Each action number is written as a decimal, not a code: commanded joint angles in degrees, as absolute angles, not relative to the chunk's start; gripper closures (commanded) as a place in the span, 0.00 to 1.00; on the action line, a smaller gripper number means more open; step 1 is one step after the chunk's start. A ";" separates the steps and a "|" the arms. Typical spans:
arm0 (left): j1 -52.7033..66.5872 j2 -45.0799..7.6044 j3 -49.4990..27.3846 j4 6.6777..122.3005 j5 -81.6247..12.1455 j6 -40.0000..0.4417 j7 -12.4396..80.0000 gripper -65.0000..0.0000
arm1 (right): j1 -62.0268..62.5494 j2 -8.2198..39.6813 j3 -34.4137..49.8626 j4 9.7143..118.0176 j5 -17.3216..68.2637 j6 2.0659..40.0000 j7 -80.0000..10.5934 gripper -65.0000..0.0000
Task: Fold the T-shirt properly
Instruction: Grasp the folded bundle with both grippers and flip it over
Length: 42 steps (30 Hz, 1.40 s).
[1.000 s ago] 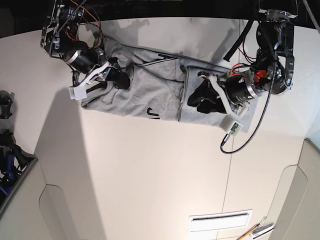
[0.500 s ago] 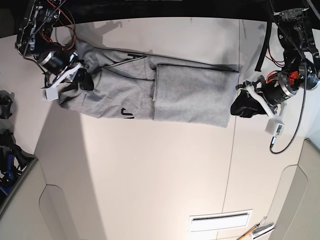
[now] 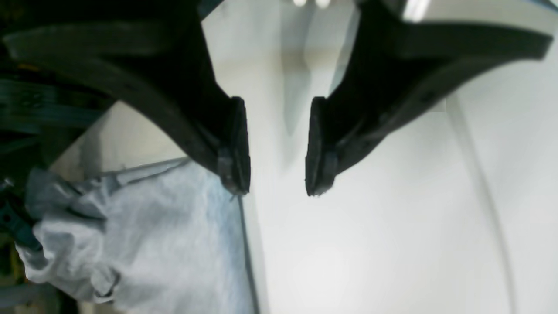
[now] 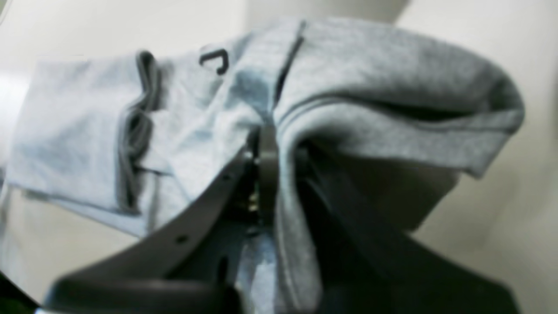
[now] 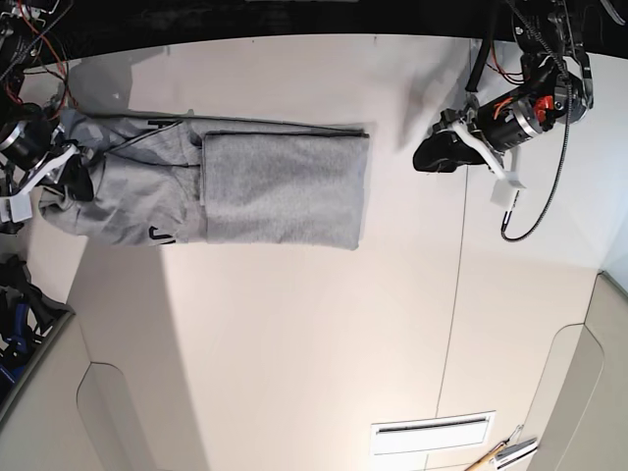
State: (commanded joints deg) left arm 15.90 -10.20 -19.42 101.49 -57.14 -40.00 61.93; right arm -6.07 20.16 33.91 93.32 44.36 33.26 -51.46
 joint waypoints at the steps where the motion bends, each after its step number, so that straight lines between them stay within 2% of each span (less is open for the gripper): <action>1: 15.90 -9.17 -19.42 101.14 -57.17 -40.00 61.93 0.66 | -5.15 20.05 33.89 94.21 44.56 33.26 -52.66 1.00; 4: 15.88 -6.50 -19.40 100.14 -57.14 -40.00 61.71 0.66 | -1.48 19.75 33.87 96.36 48.51 33.28 -56.95 1.00; 7: 15.90 -4.86 -18.76 99.04 -57.01 -40.00 61.43 0.66 | 2.04 18.68 33.76 98.08 48.27 33.28 -57.49 1.00; 12: 15.88 -4.78 -11.68 95.66 -51.22 -40.00 57.82 0.66 | 4.43 15.40 29.08 101.75 47.27 33.21 -57.67 1.00; 18: 15.62 -4.75 -5.23 94.74 -48.66 -40.00 55.02 0.66 | 4.25 8.36 18.76 104.71 42.78 33.19 -57.71 1.00; 24: 15.40 -4.75 -4.80 94.74 -48.60 -40.00 55.05 0.66 | 4.27 1.65 9.30 103.85 34.15 33.21 -56.12 1.00; 28: 15.38 -4.75 -4.80 94.74 -48.99 -40.00 55.05 0.66 | 4.27 -0.99 2.70 98.96 30.50 33.21 -53.98 1.00; 29: 15.38 -4.75 -4.80 94.74 -49.10 -40.00 55.05 0.66 | 4.27 -1.02 0.86 97.47 29.63 33.21 -53.32 0.96; 31: 15.38 -4.78 -4.80 94.74 -49.30 -40.00 55.07 0.66 | 4.29 -0.93 -3.05 94.98 26.59 33.21 -50.92 0.63; 32: 15.38 -4.78 -4.86 94.74 -50.13 -40.00 55.13 0.66 | 4.29 -0.95 -4.86 94.08 24.93 33.19 -49.28 0.49; 33: 15.38 -4.80 -4.86 94.76 -51.27 -40.00 55.24 0.66 | 4.32 -0.93 -6.52 93.49 23.59 33.19 -47.86 0.41; 37: 15.40 -4.80 -7.07 95.79 -55.44 -40.00 58.39 0.66 | 5.45 -0.95 -12.03 93.47 22.96 32.58 -47.40 0.39; 42: 15.75 -4.80 -14.76 95.94 -61.08 -40.00 64.38 0.66 | 8.08 -0.99 -19.68 93.47 23.11 32.51 -47.46 0.39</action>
State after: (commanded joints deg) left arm 15.75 -4.80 -14.76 95.94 -61.08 -40.00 64.38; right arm 8.08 -0.99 -19.68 93.47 23.11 32.51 -47.46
